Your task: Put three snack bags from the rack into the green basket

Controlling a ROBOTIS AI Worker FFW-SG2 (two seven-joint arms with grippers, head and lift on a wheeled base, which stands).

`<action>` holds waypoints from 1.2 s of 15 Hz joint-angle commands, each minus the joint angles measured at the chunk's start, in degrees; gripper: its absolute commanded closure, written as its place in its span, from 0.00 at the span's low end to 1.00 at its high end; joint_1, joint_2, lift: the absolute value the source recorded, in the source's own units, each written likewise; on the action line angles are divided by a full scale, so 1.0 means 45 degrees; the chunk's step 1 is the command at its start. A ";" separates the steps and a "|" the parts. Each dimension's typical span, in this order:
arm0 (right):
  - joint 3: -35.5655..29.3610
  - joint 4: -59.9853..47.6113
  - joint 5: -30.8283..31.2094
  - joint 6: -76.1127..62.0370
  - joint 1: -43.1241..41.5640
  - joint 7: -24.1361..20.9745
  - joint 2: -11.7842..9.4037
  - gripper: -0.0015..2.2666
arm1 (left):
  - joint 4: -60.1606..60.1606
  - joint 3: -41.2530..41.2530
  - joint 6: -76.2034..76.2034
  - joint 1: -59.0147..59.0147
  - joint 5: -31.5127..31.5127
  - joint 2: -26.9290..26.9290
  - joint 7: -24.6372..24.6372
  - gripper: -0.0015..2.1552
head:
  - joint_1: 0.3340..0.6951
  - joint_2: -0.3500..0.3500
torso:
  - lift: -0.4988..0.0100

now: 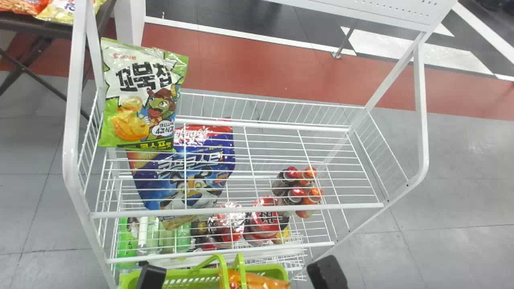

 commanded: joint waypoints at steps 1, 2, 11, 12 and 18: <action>-0.0361 -0.1027 0.0144 0.1201 0.0013 0.0238 -0.0028 0.02 | 0.0009 0.0018 0.0001 -0.0003 0.0012 -0.0033 -0.0007 0.66 | 1.00 0.00 | 0.98; -0.0400 -0.1398 0.0164 0.1201 0.0033 0.0258 -0.0028 0.02 | -0.0011 0.0018 0.0001 -0.0003 0.0012 -0.0033 -0.0007 0.66 | 1.00 0.00 | 0.98; -0.0849 -0.1378 -0.0344 -0.5740 0.0170 -0.1774 0.0616 0.03 | 0.0107 -0.0021 -0.0116 -0.0003 0.0032 -0.0033 -0.0007 0.66 | 1.00 0.00 | 0.98; -0.0849 -0.1105 -0.0598 -0.7107 0.0170 -0.1774 0.0753 0.03 | 0.0126 -0.0021 -0.0116 -0.0003 0.0032 -0.0033 0.0013 0.66 | 1.00 0.00 | 0.98; -0.0400 0.1747 -0.1555 -1.6013 0.0248 -0.3590 0.1261 0.03 | 0.0224 -0.0294 -0.0156 0.0016 -0.0066 -0.0033 0.0208 0.66 | 1.00 0.00 | 0.98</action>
